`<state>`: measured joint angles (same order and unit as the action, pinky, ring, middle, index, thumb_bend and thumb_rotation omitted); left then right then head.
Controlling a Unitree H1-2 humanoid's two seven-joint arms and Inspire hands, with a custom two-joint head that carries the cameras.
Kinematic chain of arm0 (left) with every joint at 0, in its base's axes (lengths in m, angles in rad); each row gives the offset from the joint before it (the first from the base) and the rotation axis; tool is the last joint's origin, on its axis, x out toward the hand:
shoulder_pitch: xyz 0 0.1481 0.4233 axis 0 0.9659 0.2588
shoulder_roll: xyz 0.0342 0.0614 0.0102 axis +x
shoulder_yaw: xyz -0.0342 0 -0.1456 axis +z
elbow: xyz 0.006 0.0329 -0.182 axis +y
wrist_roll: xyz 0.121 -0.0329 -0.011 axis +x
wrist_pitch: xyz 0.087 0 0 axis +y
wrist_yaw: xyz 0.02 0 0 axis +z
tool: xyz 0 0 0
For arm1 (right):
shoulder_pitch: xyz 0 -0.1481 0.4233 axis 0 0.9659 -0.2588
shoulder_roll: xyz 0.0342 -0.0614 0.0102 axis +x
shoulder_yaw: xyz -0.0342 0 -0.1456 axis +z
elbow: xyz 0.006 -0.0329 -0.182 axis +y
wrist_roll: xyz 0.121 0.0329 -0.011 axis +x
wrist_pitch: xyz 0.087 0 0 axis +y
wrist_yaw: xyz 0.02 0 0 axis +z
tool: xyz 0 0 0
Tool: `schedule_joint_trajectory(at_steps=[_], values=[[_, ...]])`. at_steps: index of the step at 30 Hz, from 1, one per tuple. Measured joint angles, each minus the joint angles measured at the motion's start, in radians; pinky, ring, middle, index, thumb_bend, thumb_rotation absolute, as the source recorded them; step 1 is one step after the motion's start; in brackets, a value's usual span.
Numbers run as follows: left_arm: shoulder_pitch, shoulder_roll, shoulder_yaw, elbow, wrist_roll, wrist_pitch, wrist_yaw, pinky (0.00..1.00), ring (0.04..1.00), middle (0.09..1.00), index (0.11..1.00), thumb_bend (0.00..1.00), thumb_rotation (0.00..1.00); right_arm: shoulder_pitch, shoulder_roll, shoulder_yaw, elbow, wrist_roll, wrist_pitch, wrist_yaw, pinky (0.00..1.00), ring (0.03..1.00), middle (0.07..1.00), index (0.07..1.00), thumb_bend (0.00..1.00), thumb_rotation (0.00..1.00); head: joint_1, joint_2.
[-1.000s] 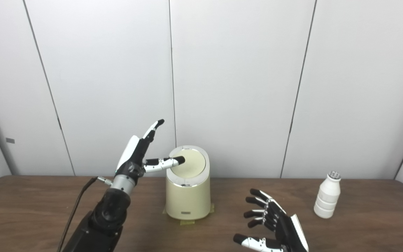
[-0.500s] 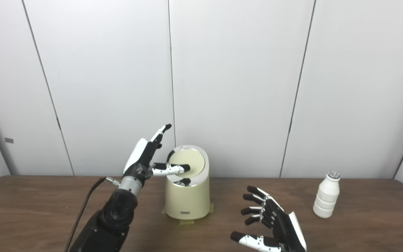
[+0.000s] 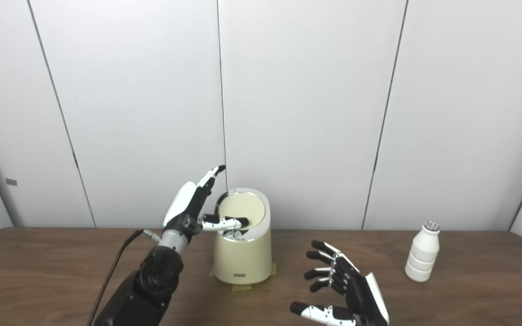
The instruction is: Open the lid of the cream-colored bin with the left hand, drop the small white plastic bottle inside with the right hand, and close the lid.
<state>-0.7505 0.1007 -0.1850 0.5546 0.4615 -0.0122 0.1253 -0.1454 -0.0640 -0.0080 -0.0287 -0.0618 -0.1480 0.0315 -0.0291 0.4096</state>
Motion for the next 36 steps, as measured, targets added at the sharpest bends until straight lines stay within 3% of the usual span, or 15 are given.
schedule_joint_trajectory(at_steps=[10, 15, 23, 26, 30, 32, 36], values=[[-0.009, 0.004, -0.019, 0.026, 0.03, 0.004, 0.03, 0.86, 0.997, 1.0, 1.0, 0.63, 0.0, 0.001, 0.006, -0.001, -0.009, 0.004, 0.022, 0.0, 0.47, 0.592, 0.758, 0.789, 0.73, 0.13, -0.002, 0.006], [-0.01, 0.018, -0.051, 0.014, 0.053, 0.046, 0.02, 0.86, 1.0, 1.0, 1.0, 0.67, 0.0, 0.001, 0.006, -0.002, -0.011, 0.004, 0.022, 0.0, 0.47, 0.594, 0.757, 0.791, 0.73, 0.14, -0.002, 0.012], [-0.055, 0.106, -0.204, -0.088, 0.179, 0.196, -0.137, 0.83, 0.932, 0.992, 1.0, 0.71, 0.0, 0.001, 0.006, -0.003, -0.011, 0.004, 0.022, -0.001, 0.47, 0.586, 0.751, 0.785, 0.74, 0.14, 0.002, 0.012], [-0.058, 0.114, -0.221, -0.114, 0.191, 0.224, -0.175, 0.81, 0.917, 0.98, 1.0, 0.71, 0.0, 0.0, 0.008, -0.003, -0.011, 0.001, 0.022, -0.005, 0.47, 0.589, 0.748, 0.783, 0.74, 0.14, 0.003, 0.012], [-0.044, 0.112, -0.197, -0.133, 0.163, 0.223, -0.178, 0.75, 0.894, 0.963, 0.995, 0.68, 0.0, 0.0, 0.009, -0.002, -0.011, -0.002, 0.022, -0.008, 0.47, 0.588, 0.752, 0.786, 0.74, 0.14, 0.005, 0.012], [-0.016, 0.097, -0.146, -0.15, 0.114, 0.202, -0.168, 0.71, 0.897, 0.964, 0.98, 0.65, 0.03, 0.001, 0.009, -0.002, -0.011, -0.002, 0.022, -0.008, 0.47, 0.592, 0.753, 0.786, 0.73, 0.14, 0.005, 0.012], [0.041, 0.051, -0.056, -0.152, 0.032, 0.132, -0.101, 0.75, 0.874, 0.912, 0.932, 0.66, 0.16, 0.0, 0.007, -0.002, -0.011, -0.009, 0.022, -0.008, 0.47, 0.592, 0.741, 0.785, 0.73, 0.14, 0.008, 0.009]])
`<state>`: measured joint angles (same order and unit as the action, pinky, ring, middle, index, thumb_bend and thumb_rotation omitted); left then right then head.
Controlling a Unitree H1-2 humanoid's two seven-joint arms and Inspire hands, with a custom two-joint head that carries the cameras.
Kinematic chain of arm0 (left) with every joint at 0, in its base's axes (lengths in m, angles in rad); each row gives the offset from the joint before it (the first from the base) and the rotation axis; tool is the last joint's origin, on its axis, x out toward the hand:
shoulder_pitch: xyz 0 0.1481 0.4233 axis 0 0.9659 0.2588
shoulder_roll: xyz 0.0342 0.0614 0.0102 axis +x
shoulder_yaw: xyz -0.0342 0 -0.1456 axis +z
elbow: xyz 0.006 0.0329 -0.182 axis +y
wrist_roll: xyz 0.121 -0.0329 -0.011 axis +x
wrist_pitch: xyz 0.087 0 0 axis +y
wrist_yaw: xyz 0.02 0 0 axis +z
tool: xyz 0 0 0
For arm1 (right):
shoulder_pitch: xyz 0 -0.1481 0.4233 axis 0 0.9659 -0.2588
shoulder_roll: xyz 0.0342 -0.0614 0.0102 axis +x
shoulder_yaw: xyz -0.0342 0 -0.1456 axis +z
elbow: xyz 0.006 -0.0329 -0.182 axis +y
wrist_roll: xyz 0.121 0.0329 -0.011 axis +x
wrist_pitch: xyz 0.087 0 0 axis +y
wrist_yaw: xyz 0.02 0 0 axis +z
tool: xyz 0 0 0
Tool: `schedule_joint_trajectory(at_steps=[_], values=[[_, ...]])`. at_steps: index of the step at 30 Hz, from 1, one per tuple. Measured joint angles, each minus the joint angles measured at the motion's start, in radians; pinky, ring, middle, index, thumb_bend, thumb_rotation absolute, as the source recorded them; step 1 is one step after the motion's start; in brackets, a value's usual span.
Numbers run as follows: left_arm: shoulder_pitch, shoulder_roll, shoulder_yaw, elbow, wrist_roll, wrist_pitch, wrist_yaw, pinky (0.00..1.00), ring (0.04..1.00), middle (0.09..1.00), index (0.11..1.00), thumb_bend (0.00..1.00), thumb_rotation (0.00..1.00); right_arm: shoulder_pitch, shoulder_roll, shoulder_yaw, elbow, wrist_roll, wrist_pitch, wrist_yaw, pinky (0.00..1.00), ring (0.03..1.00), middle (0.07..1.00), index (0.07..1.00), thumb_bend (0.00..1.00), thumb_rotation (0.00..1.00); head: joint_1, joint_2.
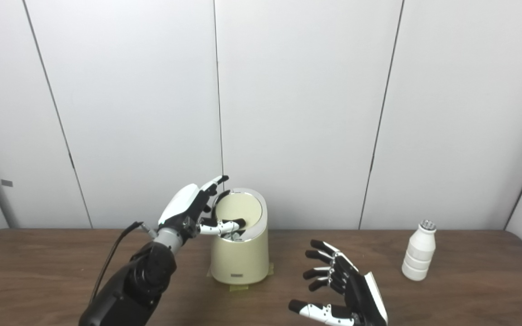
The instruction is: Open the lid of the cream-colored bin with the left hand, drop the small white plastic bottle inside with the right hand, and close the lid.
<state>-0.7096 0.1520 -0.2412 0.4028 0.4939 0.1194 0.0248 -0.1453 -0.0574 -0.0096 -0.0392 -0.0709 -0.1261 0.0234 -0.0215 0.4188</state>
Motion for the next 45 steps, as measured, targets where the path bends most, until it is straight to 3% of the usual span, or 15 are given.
schedule_joint_trajectory(at_steps=[3, 7, 11, 13, 16, 18, 21, 26, 33, 38, 39, 42, 45], values=[[0.023, -0.029, 0.073, -0.004, -0.052, -0.064, 0.064, 0.81, 0.906, 0.925, 0.941, 0.69, 0.27, 0.0, 0.0, 0.001, 0.001, -0.001, 0.0, 0.0, 0.47, 0.584, 0.737, 0.782, 0.72, 0.12, 0.003, -0.002], [0.032, -0.051, 0.167, -0.043, -0.143, -0.124, 0.122, 0.81, 0.911, 0.933, 0.959, 0.64, 0.3, 0.0, 0.0, 0.001, 0.005, 0.006, 0.0, 0.001, 0.48, 0.595, 0.746, 0.783, 0.72, 0.13, 0.008, -0.002], [0.075, -0.059, 0.219, -0.154, -0.24, -0.146, 0.115, 0.76, 0.872, 0.902, 0.939, 0.63, 0.34, -0.002, 0.0, 0.001, 0.006, 0.007, 0.0, 0.002, 0.47, 0.591, 0.746, 0.783, 0.72, 0.12, 0.006, -0.002], [0.15, -0.065, 0.236, -0.235, -0.299, -0.159, 0.093, 0.72, 0.844, 0.876, 0.916, 0.63, 0.35, -0.004, 0.0, 0.002, 0.007, 0.004, 0.0, 0.001, 0.47, 0.588, 0.74, 0.785, 0.72, 0.11, 0.009, 0.0], [0.283, -0.071, 0.237, -0.265, -0.345, -0.191, 0.072, 0.69, 0.799, 0.837, 0.897, 0.64, 0.35, -0.007, -0.004, 0.001, 0.009, 0.002, -0.001, 0.001, 0.47, 0.589, 0.739, 0.783, 0.71, 0.09, 0.012, -0.002], [0.364, -0.071, 0.243, -0.265, -0.383, -0.2, 0.046, 0.66, 0.745, 0.794, 0.875, 0.69, 0.24, -0.007, -0.006, 0.001, 0.01, 0.003, -0.001, 0.001, 0.47, 0.575, 0.737, 0.777, 0.73, 0.08, 0.014, -0.003], [0.436, -0.069, 0.262, -0.265, -0.431, -0.222, 0.03, 0.65, 0.722, 0.771, 0.867, 0.72, 0.18, -0.007, -0.007, 0.001, 0.01, 0.005, -0.001, 0.001, 0.47, 0.567, 0.737, 0.776, 0.74, 0.08, 0.012, -0.002], [0.477, -0.046, 0.282, -0.292, -0.468, -0.298, 0.002, 0.61, 0.702, 0.773, 0.86, 0.75, 0.13, -0.014, -0.007, 0.011, 0.01, 0.004, 0.0, 0.007, 0.46, 0.567, 0.745, 0.782, 0.74, 0.08, 0.014, 0.003], [0.547, -0.043, 0.286, -0.33, -0.473, -0.301, -0.004, 0.63, 0.71, 0.773, 0.846, 0.77, 0.15, -0.013, -0.012, 0.007, 0.01, 0.01, 0.0, 0.009, 0.46, 0.58, 0.75, 0.782, 0.73, 0.04, 0.009, 0.003], [0.557, -0.036, 0.287, -0.332, -0.471, -0.298, -0.007, 0.64, 0.714, 0.775, 0.843, 0.76, 0.15, -0.013, -0.013, 0.0, 0.01, 0.014, -0.001, 0.009, 0.46, 0.585, 0.754, 0.788, 0.73, 0.08, -0.015, 0.0], [0.557, -0.035, 0.286, -0.333, -0.471, -0.295, -0.01, 0.65, 0.723, 0.779, 0.847, 0.75, 0.15, -0.013, -0.016, -0.005, 0.012, 0.017, -0.003, 0.009, 0.46, 0.587, 0.765, 0.794, 0.72, 0.05, -0.023, 0.003], [0.557, -0.031, 0.286, -0.341, -0.472, -0.289, -0.025, 0.65, 0.727, 0.782, 0.842, 0.75, 0.14, -0.029, -0.037, -0.042, 0.052, 0.047, -0.019, 0.011, 0.55, 0.634, 0.787, 0.816, 0.74, 0.09, -0.057, 0.002], [0.557, -0.026, 0.287, -0.348, -0.471, -0.28, -0.028, 0.66, 0.732, 0.783, 0.838, 0.74, 0.14, -0.06, -0.099, -0.085, 0.086, 0.044, -0.022, 0.008, 0.54, 0.624, 0.776, 0.8, 0.76, 0.12, -0.084, -0.003]])
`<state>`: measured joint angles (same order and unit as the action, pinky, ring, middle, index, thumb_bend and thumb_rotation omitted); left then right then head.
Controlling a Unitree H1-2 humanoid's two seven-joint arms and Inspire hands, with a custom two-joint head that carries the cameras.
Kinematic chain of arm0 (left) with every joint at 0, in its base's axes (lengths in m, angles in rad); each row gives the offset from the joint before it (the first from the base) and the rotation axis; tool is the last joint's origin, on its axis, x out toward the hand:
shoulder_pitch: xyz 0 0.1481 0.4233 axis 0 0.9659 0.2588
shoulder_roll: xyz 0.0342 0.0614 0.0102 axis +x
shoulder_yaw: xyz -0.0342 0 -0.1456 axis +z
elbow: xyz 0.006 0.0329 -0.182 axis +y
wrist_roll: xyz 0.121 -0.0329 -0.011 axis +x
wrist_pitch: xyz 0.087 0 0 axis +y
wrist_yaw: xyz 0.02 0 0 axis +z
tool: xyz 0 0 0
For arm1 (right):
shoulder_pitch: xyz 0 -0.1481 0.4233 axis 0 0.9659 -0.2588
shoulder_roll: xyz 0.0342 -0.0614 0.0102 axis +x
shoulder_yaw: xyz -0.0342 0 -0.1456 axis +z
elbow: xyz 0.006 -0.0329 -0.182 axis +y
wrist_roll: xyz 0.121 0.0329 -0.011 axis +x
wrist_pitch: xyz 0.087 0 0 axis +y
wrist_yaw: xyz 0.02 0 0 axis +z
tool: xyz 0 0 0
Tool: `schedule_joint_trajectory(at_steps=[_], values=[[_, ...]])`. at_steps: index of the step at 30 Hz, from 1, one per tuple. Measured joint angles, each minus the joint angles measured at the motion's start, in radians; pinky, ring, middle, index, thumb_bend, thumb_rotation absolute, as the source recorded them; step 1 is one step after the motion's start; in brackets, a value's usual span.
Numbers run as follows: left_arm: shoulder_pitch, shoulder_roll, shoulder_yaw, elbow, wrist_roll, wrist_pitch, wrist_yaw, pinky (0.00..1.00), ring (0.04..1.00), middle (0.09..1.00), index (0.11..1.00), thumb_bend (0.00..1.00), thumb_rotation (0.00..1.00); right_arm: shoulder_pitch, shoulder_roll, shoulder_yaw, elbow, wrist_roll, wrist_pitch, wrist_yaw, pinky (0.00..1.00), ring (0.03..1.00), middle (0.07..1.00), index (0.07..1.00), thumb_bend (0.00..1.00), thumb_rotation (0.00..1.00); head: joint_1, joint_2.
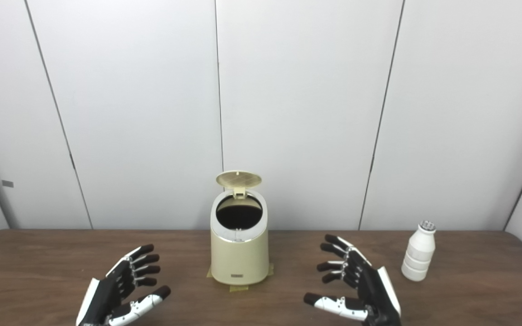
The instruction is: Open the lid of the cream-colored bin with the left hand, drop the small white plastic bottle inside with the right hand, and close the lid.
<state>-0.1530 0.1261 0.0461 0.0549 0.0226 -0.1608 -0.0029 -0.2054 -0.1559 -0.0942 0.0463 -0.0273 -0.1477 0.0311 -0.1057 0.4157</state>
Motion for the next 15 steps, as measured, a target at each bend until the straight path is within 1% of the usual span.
schedule_joint_trajectory(at_steps=[1, 3, 4, 6, 8, 9, 11, 12, 13, 15], values=[[0.0, 0.003, 0.001, -0.001, 0.001, 0.007, 0.0, 0.67, 0.733, 0.783, 0.838, 0.73, 0.14, -0.009, -0.021, -0.013, -0.008, -0.007, 0.002, -0.003, 0.54, 0.62, 0.775, 0.795, 0.77, 0.12, -0.021, -0.005], [0.0, 0.011, 0.005, -0.001, 0.0, 0.021, -0.001, 0.67, 0.733, 0.784, 0.839, 0.73, 0.13, -0.037, -0.061, -0.038, -0.05, -0.035, 0.026, -0.03, 0.52, 0.607, 0.754, 0.785, 0.76, 0.09, -0.077, -0.014], [0.0, 0.013, 0.006, -0.001, 0.0, 0.023, -0.002, 0.67, 0.734, 0.783, 0.842, 0.73, 0.13, -0.051, -0.072, -0.046, -0.077, -0.05, 0.036, -0.04, 0.53, 0.604, 0.748, 0.782, 0.75, 0.06, -0.083, -0.015], [-0.001, 0.017, 0.01, 0.0, -0.001, 0.023, -0.003, 0.67, 0.74, 0.787, 0.848, 0.72, 0.12, -0.083, -0.085, -0.063, -0.148, -0.079, 0.084, -0.057, 0.54, 0.605, 0.737, 0.776, 0.75, 0.03, -0.135, -0.026], [-0.005, 0.018, 0.012, 0.005, -0.001, 0.023, -0.008, 0.68, 0.744, 0.791, 0.855, 0.7, 0.11, -0.115, -0.098, -0.075, -0.186, -0.098, 0.126, -0.07, 0.54, 0.619, 0.75, 0.778, 0.74, 0.03, -0.147, -0.029], [-0.008, 0.02, 0.012, 0.01, -0.002, 0.022, -0.01, 0.69, 0.746, 0.795, 0.858, 0.68, 0.1, -0.133, -0.107, -0.086, -0.185, -0.112, 0.143, -0.075, 0.54, 0.627, 0.751, 0.773, 0.74, 0.04, -0.176, -0.035], [-0.012, 0.033, 0.015, 0.024, -0.002, 0.018, -0.015, 0.72, 0.748, 0.796, 0.859, 0.66, 0.09, -0.153, -0.135, -0.112, -0.176, -0.14, 0.154, -0.093, 0.56, 0.643, 0.749, 0.763, 0.74, 0.07, -0.212, -0.041], [-0.013, 0.041, 0.019, 0.035, -0.002, 0.012, -0.016, 0.73, 0.748, 0.796, 0.86, 0.65, 0.08, -0.157, -0.153, -0.125, -0.171, -0.156, 0.157, -0.102, 0.58, 0.648, 0.748, 0.76, 0.74, 0.09, -0.241, -0.046], [-0.013, 0.05, 0.025, 0.043, -0.002, 0.004, -0.016, 0.73, 0.748, 0.797, 0.86, 0.65, 0.08, -0.164, -0.176, -0.136, -0.159, -0.169, 0.161, -0.112, 0.58, 0.65, 0.748, 0.759, 0.74, 0.09, -0.246, -0.048], [-0.013, 0.065, 0.038, 0.053, -0.004, -0.008, -0.015, 0.78, 0.762, 0.802, 0.861, 0.63, 0.08, -0.179, -0.207, -0.158, -0.149, -0.183, 0.193, -0.119, 0.64, 0.686, 0.753, 0.755, 0.73, 0.07, -0.272, -0.055]])
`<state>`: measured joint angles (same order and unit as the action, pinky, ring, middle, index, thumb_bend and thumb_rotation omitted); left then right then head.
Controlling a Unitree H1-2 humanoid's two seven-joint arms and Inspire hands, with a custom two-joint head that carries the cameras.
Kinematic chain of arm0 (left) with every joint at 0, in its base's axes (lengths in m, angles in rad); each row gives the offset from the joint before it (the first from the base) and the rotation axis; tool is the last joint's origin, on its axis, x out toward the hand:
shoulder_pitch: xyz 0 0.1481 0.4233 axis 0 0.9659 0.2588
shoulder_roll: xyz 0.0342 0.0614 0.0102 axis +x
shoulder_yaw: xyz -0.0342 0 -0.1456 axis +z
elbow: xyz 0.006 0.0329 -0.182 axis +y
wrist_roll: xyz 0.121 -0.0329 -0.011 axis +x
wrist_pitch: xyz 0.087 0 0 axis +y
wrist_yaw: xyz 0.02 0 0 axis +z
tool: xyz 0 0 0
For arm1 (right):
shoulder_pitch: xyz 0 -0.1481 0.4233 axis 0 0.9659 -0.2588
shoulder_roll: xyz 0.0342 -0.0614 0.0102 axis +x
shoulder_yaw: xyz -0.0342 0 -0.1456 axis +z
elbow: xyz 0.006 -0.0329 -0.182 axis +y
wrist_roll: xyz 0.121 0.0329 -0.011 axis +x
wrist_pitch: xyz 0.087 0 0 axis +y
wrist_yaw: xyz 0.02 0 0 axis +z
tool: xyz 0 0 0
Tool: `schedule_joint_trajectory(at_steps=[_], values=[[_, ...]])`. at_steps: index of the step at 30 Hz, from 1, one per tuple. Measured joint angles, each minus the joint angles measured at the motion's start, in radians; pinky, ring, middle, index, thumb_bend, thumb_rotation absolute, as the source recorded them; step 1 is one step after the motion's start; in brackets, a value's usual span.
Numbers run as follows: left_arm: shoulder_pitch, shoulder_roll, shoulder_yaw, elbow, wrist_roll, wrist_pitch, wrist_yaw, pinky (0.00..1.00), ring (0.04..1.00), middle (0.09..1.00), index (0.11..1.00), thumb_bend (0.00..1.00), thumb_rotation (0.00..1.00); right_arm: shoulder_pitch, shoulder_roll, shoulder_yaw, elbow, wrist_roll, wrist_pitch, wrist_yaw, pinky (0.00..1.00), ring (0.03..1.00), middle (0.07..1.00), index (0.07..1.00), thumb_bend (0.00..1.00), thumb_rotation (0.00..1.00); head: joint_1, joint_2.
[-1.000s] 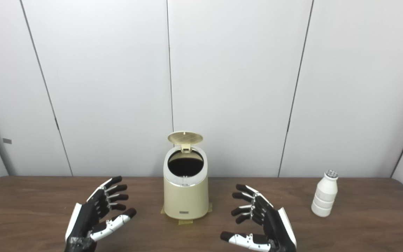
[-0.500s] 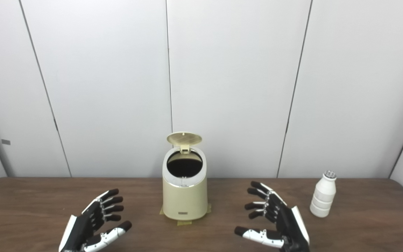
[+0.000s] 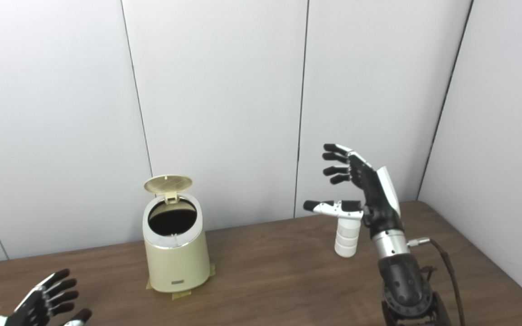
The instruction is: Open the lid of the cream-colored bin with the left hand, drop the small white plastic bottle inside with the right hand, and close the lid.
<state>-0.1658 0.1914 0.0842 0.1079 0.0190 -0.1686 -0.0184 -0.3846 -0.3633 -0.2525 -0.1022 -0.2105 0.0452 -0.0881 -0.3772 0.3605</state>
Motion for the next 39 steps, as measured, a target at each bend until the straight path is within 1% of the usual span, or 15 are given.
schedule_joint_trajectory(at_steps=[1, 3, 8, 11, 12, 13, 15, 18, 19, 22, 26, 29, 31, 35, 39], values=[[0.0, 0.005, 0.003, 0.0, 0.0, -0.008, 0.0, 0.8, 0.761, 0.799, 0.857, 0.63, 0.08, -0.009, -0.008, -0.013, -0.001, -0.006, 0.02, -0.005, 0.67, 0.716, 0.759, 0.754, 0.72, 0.06, -0.006, -0.002], [-0.005, 0.006, 0.003, 0.0, 0.0, -0.011, 0.0, 0.79, 0.755, 0.793, 0.851, 0.63, 0.08, -0.03, -0.024, -0.034, 0.001, -0.02, 0.069, -0.021, 0.68, 0.746, 0.767, 0.756, 0.73, 0.06, -0.018, -0.003], [-0.009, 0.004, -0.003, 0.0, 0.001, -0.011, -0.003, 0.76, 0.758, 0.799, 0.855, 0.63, 0.12, -0.088, -0.114, -0.074, 0.051, -0.011, 0.168, -0.013, 0.73, 0.819, 0.835, 0.794, 0.75, 0.07, -0.037, 0.001], [-0.009, 0.006, -0.001, 0.0, -0.005, -0.009, -0.019, 0.78, 0.772, 0.804, 0.86, 0.6, 0.09, -0.089, -0.149, -0.08, 0.073, 0.017, 0.22, 0.016, 0.77, 0.841, 0.855, 0.824, 0.75, 0.09, -0.049, 0.0], [-0.009, 0.006, -0.001, 0.0, -0.01, -0.009, -0.025, 0.78, 0.772, 0.807, 0.863, 0.59, 0.07, -0.085, -0.149, -0.078, 0.075, 0.025, 0.23, 0.025, 0.76, 0.836, 0.856, 0.84, 0.76, 0.1, -0.051, 0.0], [-0.009, 0.005, -0.002, 0.0, -0.019, -0.008, -0.031, 0.77, 0.771, 0.809, 0.864, 0.58, 0.05, -0.078, -0.149, -0.073, 0.076, 0.029, 0.235, 0.036, 0.75, 0.833, 0.861, 0.853, 0.77, 0.1, -0.054, -0.002], [-0.01, 0.004, -0.004, 0.0, -0.026, -0.008, -0.037, 0.75, 0.766, 0.805, 0.859, 0.58, 0.06, -0.062, -0.149, -0.061, 0.088, 0.047, 0.242, 0.06, 0.76, 0.851, 0.881, 0.872, 0.76, 0.06, -0.058, 0.0], [-0.01, 0.005, -0.004, 0.0, -0.026, -0.006, -0.038, 0.78, 0.78, 0.814, 0.86, 0.55, 0.04, -0.047, -0.149, -0.055, 0.126, 0.073, 0.264, 0.082, 0.73, 0.849, 0.89, 0.873, 0.76, 0.01, -0.06, 0.001], [-0.01, 0.006, -0.004, 0.0, -0.026, -0.005, -0.039, 0.78, 0.781, 0.816, 0.861, 0.54, 0.02, -0.044, -0.148, -0.051, 0.136, 0.076, 0.267, 0.084, 0.72, 0.844, 0.885, 0.871, 0.77, 0.01, -0.061, 0.003], [-0.01, 0.006, -0.004, -0.001, -0.026, -0.005, -0.044, 0.73, 0.778, 0.819, 0.857, 0.53, 0.0, -0.036, -0.148, -0.025, 0.142, 0.066, 0.278, 0.087, 0.72, 0.824, 0.864, 0.869, 0.78, 0.05, -0.063, 0.005], [-0.01, 0.006, -0.004, -0.012, -0.025, 0.002, -0.054, 0.74, 0.778, 0.817, 0.859, 0.51, 0.0, -0.023, -0.148, 0.011, 0.155, 0.051, 0.29, 0.09, 0.71, 0.8, 0.841, 0.859, 0.79, 0.07, -0.063, 0.006], [-0.01, 0.006, -0.003, -0.019, -0.024, 0.008, -0.054, 0.74, 0.77, 0.808, 0.851, 0.52, 0.0, -0.018, -0.148, 0.017, 0.208, 0.051, 0.29, 0.09, 0.69, 0.78, 0.83, 0.846, 0.81, 0.09, -0.061, 0.008], [-0.01, 0.006, -0.003, -0.02, -0.023, 0.016, -0.055, 0.77, 0.774, 0.81, 0.855, 0.52, 0.0, -0.011, -0.148, 0.023, 0.24, 0.05, 0.289, 0.089, 0.68, 0.766, 0.819, 0.845, 0.8, 0.1, -0.061, 0.009], [-0.01, 0.006, -0.003, -0.026, -0.022, 0.03, -0.057, 0.73, 0.763, 0.808, 0.854, 0.52, 0.0, 0.0, -0.147, 0.035, 0.282, 0.048, 0.279, 0.087, 0.66, 0.757, 0.828, 0.843, 0.8, 0.07, -0.065, 0.012], [-0.01, 0.006, -0.003, -0.05, -0.022, 0.034, -0.057, 0.73, 0.756, 0.802, 0.85, 0.51, 0.0, -0.002, -0.141, 0.035, 0.33, 0.054, 0.254, 0.079, 0.66, 0.761, 0.836, 0.85, 0.81, 0.09, -0.066, 0.014]])
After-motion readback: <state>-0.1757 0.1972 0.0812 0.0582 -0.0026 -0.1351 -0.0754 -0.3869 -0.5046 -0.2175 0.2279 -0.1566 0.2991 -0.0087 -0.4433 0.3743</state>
